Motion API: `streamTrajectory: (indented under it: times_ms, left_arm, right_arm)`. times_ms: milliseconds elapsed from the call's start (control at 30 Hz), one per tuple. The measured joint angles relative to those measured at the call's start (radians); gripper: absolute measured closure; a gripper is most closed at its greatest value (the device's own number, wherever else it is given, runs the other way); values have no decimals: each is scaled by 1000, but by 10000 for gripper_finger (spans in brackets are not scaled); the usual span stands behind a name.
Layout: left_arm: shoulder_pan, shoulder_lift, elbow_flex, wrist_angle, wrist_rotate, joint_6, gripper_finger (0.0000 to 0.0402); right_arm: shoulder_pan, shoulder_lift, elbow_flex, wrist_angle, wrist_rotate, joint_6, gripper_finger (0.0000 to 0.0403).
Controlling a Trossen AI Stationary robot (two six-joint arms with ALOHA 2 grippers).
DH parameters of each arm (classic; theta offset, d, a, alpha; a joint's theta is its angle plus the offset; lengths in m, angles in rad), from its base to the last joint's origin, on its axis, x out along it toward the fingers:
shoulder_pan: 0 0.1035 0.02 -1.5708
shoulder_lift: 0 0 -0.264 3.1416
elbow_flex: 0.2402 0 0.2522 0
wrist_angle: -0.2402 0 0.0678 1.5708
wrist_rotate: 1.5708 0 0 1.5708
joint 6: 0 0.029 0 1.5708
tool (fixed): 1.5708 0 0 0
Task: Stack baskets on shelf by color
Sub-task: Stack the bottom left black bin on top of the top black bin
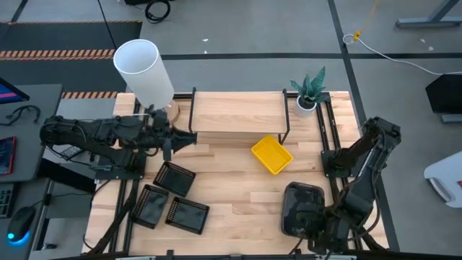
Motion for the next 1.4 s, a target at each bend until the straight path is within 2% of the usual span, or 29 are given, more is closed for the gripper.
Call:
streamTrajectory:
  times_ms: [133, 367, 633, 800, 967, 1033, 1200, 1400]
  left_arm:
    - [0, 0, 0, -142, 95, -120, 259]
    - [0, 37, 2, -304, 242, -229, 259]
    - [-33, 144, 1, -421, 551, -259, 259]
    - [-103, 217, 0, -610, 673, -262, 259]
    - [-193, 279, 0, -753, 683, -266, 259]
    - [-224, 299, 0, -770, 661, -252, 259]
    - [-278, 355, 0, -766, 527, -252, 259]
    - [-293, 429, 0, -766, 499, -251, 259]
  right_arm:
    - [-19, -32, 0, -23, 60, 15, 235]
    - [-89, -41, 0, -26, 175, -1, 236]
    - [-147, -40, 0, 49, 189, -86, 236]
    - [-152, -40, 0, 50, 214, -100, 236]
    - [-146, -39, 0, 50, 267, -101, 236]
    - [-146, -39, 0, 50, 284, -102, 236]
    - [-146, -39, 0, 54, 289, -103, 236]
    - [-146, -39, 0, 54, 289, -109, 236]
